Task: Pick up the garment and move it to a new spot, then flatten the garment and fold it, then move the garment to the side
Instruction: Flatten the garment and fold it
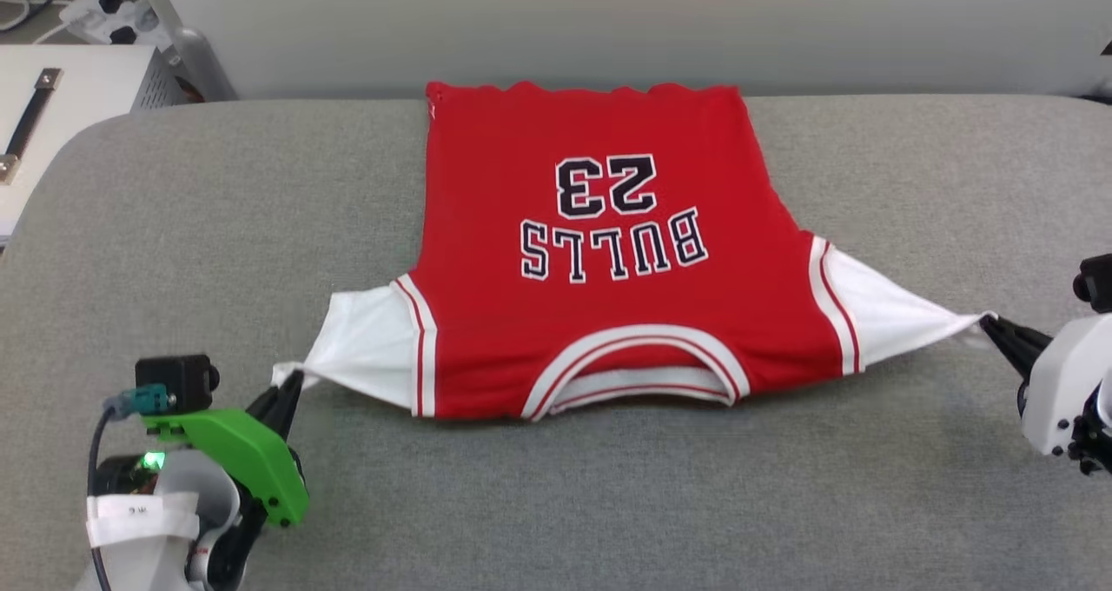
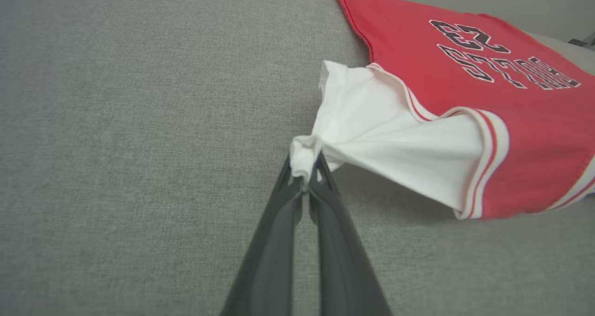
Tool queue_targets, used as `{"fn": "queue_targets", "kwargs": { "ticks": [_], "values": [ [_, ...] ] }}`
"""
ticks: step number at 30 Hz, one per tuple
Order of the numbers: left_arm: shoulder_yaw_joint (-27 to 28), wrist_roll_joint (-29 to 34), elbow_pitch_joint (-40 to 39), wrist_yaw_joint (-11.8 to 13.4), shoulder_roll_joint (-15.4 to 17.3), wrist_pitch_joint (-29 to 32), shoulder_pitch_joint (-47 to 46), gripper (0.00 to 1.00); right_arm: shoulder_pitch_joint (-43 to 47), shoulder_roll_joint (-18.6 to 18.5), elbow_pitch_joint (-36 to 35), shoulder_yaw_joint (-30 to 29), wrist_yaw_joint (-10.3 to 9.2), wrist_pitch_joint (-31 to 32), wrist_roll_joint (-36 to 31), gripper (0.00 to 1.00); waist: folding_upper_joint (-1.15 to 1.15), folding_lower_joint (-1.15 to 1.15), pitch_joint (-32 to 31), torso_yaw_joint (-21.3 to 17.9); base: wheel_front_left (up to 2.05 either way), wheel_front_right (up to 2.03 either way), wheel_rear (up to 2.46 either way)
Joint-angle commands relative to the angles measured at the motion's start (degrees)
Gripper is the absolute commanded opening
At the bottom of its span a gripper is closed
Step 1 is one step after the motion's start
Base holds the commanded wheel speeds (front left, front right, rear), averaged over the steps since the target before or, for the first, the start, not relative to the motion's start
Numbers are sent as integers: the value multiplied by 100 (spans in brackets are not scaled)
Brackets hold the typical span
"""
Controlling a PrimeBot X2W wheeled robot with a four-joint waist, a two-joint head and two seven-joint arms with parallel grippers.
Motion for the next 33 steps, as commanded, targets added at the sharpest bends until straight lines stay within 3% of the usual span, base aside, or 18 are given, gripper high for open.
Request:
{"fn": "queue_targets", "kwargs": {
  "ticks": [1,10,14,24,25,26,27,28,33],
  "values": [
    [18,-46,-70,83,113,71,283,0,175,-99,-23,-41,-12,126,39,0,0,1,-206,-55,0,0,0],
    [79,-294,-1226,353,321,505,1360,0,1060,-261,-334,-454,-12,1119,250,0,0,1,-460,-112,0,0,0],
    [154,-430,-1690,428,440,632,1782,0,1536,-209,-540,-918,-12,1610,194,0,0,1,-432,-124,0,0,0],
    [-30,-415,-2303,561,360,835,1873,0,2097,188,-1256,-2082,-12,2496,-480,0,0,1,-124,-99,0,0,0],
    [-47,-414,-2341,563,354,854,1855,0,2115,216,-1329,-2172,-12,2596,-539,38,0,1,-82,-94,0,0,0],
    [-74,-402,-2405,564,355,884,1827,0,2134,221,-1427,-2271,-12,2769,-632,100,0,1,1,-80,0,0,0],
    [-107,-381,-2469,554,362,912,1797,0,2140,220,-1525,-2339,-12,2931,-680,100,0,1,73,-64,0,0,0],
    [-237,-228,-2742,515,409,964,1652,0,2001,307,-1921,-2769,-12,3351,-720,100,0,1,357,21,0,0,0],
    [-418,-131,-3212,518,394,1165,1448,0,1420,451,-2532,-3440,-12,3959,-883,100,0,1,850,277,0,0,0]
  ]
}}
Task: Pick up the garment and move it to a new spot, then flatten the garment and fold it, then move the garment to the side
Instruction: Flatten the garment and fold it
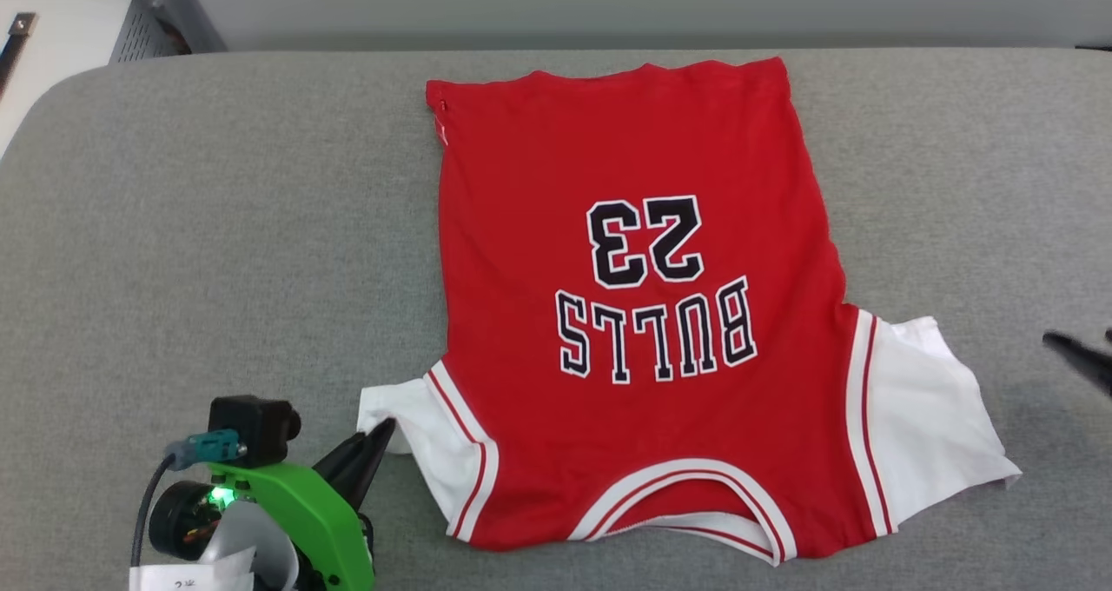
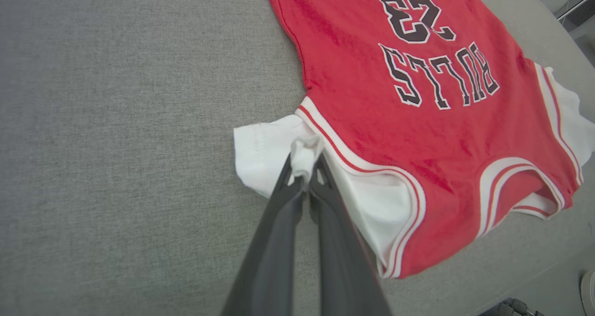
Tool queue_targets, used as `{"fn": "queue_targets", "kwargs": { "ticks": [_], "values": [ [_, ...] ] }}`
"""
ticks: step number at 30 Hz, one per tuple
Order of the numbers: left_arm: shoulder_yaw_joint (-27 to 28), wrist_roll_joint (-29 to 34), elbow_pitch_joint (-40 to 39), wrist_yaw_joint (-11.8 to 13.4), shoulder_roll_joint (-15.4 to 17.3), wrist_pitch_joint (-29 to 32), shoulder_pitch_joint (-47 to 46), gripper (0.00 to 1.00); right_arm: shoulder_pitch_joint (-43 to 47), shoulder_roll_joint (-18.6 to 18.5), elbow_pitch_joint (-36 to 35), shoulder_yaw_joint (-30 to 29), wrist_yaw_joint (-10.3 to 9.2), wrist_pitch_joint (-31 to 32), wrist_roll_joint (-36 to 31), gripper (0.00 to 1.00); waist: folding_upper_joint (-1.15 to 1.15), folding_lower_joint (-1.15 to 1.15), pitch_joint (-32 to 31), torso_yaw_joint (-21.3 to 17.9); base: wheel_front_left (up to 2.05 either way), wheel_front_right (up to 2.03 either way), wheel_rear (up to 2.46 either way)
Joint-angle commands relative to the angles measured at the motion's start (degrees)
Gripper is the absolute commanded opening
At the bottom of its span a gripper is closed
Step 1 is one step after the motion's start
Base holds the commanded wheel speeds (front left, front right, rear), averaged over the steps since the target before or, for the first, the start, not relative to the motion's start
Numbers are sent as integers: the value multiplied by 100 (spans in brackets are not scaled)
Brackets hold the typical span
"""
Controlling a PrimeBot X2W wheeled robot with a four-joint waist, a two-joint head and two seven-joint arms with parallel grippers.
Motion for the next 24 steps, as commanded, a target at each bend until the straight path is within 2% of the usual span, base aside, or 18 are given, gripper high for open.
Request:
{"fn": "queue_targets", "kwargs": {
  "ticks": [1,6,15,19,24],
  "values": [
    [-57,97,-130,1,26,67,-149,0,-301,78,-146,-121,-6,163,-86,100,0,0,510,324,0,0,0],
    [-265,246,-577,41,-63,230,-397,0,-1334,329,-315,-399,-6,919,-262,100,0,0,1045,649,0,0,0],
    [-709,611,-1070,-31,-252,393,-925,0,-3373,562,376,-522,-6,2133,-951,100,0,0,1924,1399,0,0,0],
    [-848,708,-1184,-57,-374,359,-1081,0,-4110,535,842,-396,-6,2450,-1330,100,0,0,2207,1647,0,0,0],
    [-1003,773,-1262,-95,-532,313,-1238,0,-4856,563,1356,-204,-6,2508,-1733,100,0,0,2463,1885,0,0,0]
  ]
}}
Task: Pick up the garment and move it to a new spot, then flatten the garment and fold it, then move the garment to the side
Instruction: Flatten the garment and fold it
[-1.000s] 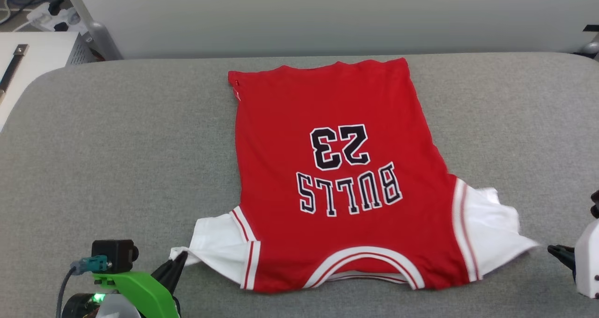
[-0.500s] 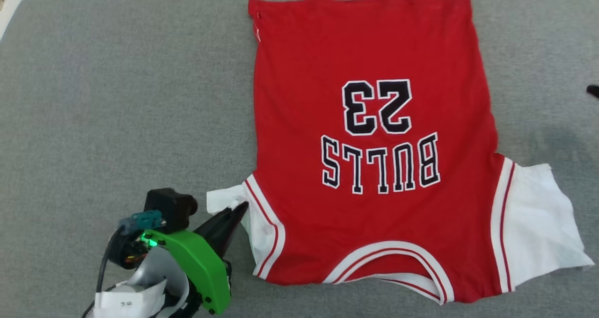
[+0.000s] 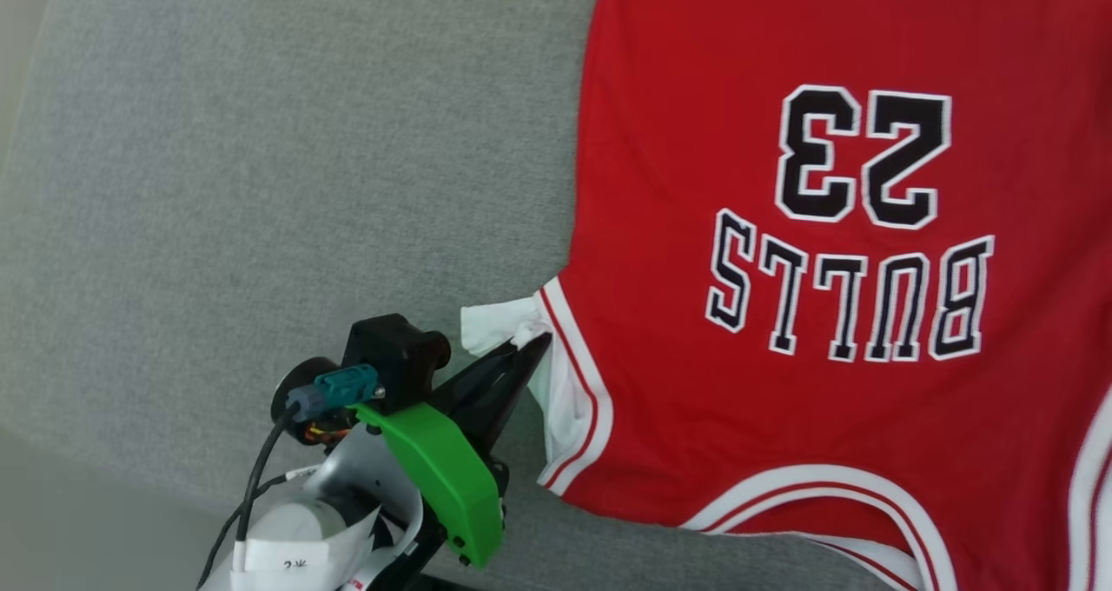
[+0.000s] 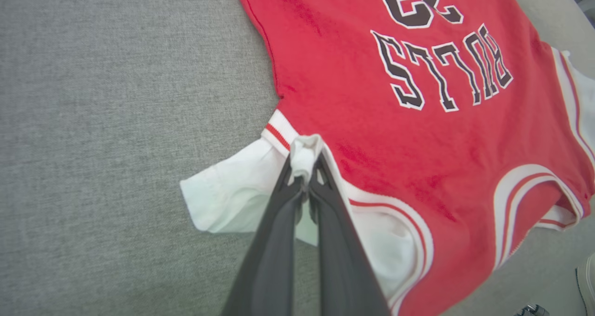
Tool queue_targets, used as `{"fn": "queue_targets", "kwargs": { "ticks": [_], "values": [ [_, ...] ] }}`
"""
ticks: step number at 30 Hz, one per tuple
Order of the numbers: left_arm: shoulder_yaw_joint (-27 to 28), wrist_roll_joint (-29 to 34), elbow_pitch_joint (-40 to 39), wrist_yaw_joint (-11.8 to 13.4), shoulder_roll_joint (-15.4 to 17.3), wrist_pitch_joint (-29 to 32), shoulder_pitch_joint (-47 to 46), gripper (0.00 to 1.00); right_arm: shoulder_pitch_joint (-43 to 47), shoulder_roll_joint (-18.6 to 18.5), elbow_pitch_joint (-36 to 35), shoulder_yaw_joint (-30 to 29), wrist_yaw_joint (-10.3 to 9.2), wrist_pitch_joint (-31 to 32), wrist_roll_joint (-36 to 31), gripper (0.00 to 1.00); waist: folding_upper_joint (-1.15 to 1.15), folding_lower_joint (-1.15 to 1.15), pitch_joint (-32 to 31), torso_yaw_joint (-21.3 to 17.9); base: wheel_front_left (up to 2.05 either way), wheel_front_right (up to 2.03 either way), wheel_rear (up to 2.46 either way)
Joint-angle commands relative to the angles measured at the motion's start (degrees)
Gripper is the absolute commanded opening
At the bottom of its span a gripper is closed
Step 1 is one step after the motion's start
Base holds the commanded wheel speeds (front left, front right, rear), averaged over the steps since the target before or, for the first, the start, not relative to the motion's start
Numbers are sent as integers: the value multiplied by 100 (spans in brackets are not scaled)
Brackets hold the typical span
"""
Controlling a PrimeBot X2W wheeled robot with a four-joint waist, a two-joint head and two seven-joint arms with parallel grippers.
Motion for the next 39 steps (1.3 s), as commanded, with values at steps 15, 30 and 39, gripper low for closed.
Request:
{"fn": "queue_targets", "kwargs": {
  "ticks": [15,30,39],
  "values": [
    [-182,158,24,-103,-257,-265,-373,0,-755,-89,949,698,-5,-211,-388,100,0,-1,841,769,0,0,0],
    [-200,146,178,-110,-295,-388,-474,0,-476,-433,1097,1248,-5,70,-44,0,0,-1,847,771,0,0,0],
    [-94,93,304,-35,-215,-428,-442,0,5,-499,1301,1157,-5,-251,141,0,0,-1,372,506,0,0,0]
  ]
}}
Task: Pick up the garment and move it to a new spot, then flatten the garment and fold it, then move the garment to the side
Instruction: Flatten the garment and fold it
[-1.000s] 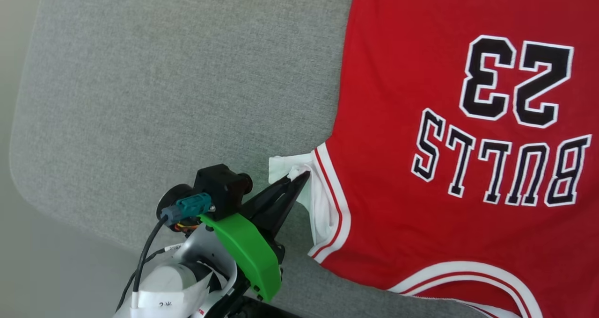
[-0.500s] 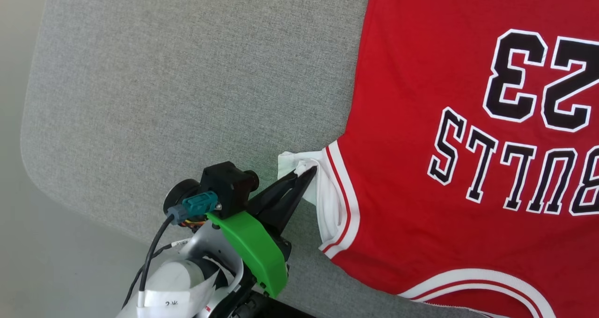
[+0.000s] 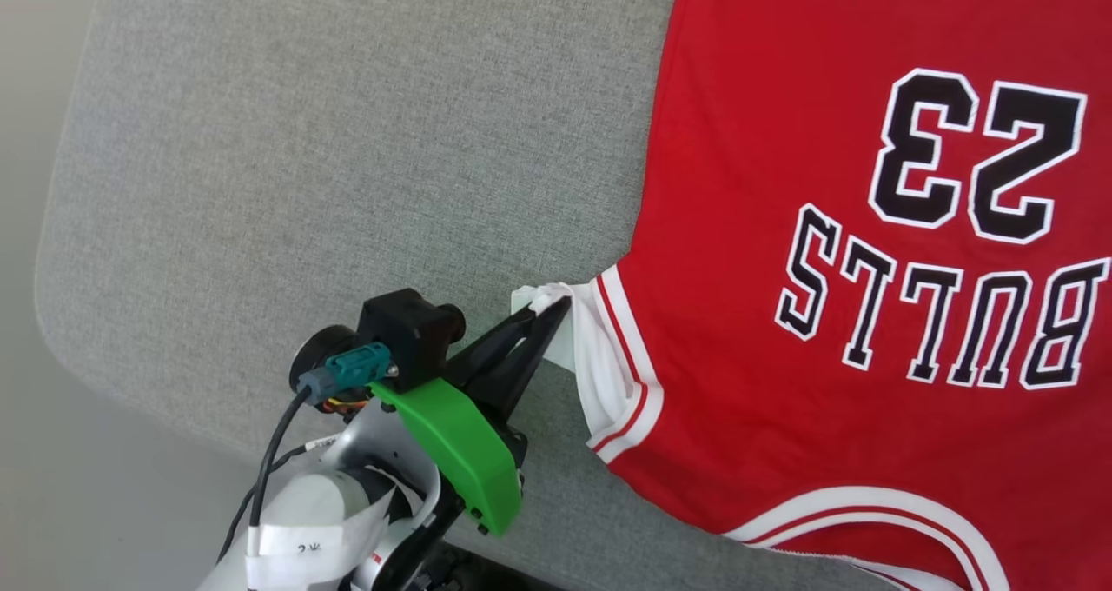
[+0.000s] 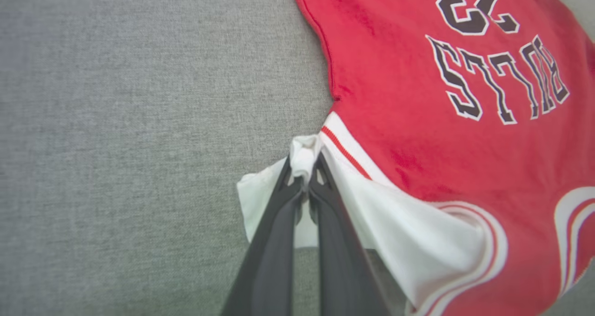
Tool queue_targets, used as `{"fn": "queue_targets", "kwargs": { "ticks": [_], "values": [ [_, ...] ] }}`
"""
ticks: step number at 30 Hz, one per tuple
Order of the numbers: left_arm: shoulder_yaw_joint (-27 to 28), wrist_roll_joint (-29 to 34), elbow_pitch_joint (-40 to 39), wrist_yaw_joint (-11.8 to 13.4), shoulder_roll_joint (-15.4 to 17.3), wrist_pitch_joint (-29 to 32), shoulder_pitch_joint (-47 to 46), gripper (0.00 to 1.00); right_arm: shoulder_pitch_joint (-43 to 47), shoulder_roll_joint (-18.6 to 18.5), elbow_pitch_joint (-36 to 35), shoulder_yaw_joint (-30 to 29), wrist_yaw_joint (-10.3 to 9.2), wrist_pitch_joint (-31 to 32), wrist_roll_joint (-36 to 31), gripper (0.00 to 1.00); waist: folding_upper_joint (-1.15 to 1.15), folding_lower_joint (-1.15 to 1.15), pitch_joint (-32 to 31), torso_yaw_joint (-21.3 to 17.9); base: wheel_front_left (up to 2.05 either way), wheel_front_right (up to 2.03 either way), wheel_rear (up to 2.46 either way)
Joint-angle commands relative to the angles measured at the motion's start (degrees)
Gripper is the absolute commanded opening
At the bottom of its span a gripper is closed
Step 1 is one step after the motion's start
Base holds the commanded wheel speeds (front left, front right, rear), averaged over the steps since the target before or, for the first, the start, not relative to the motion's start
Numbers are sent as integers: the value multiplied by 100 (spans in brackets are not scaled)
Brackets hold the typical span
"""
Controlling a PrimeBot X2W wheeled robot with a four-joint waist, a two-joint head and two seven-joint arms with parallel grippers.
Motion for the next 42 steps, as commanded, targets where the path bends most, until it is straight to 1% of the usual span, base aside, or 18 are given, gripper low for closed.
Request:
{"fn": "queue_targets", "kwargs": {
  "ticks": [1,9,13,21,26,32,39,42],
  "values": [
    [45,-26,30,36,49,-26,-42,0,448,-56,239,26,-5,44,13,0,0,0,-219,-158,0,0,0],
    [162,-138,158,112,167,-16,112,0,1313,-55,288,16,-5,-314,324,0,0,0,-889,-546,0,0,0],
    [227,-203,268,168,195,-57,224,0,1816,80,291,-136,-5,-613,546,0,0,0,-1270,-751,0,0,0],
    [335,-435,575,238,101,-302,542,0,2994,210,13,-229,-5,-950,793,0,0,0,-1999,-1191,0,0,0],
    [398,-548,730,295,37,-462,732,0,3748,328,-369,-421,-5,-1116,902,0,0,0,-2354,-1444,0,0,0],
    [475,-624,849,377,7,-615,926,0,4662,420,-982,-654,-5,-1176,862,0,0,0,-2655,-1700,0,0,0],
    [574,-761,947,429,-71,-796,1074,0,5689,651,-1667,-1106,-5,-1081,742,0,0,0,-2783,-1821,0,0,0],
    [596,-803,1011,430,-110,-860,1090,0,5988,777,-1820,-1268,-5,-1027,682,0,0,0,-2790,-1836,0,0,0]
  ]
}}
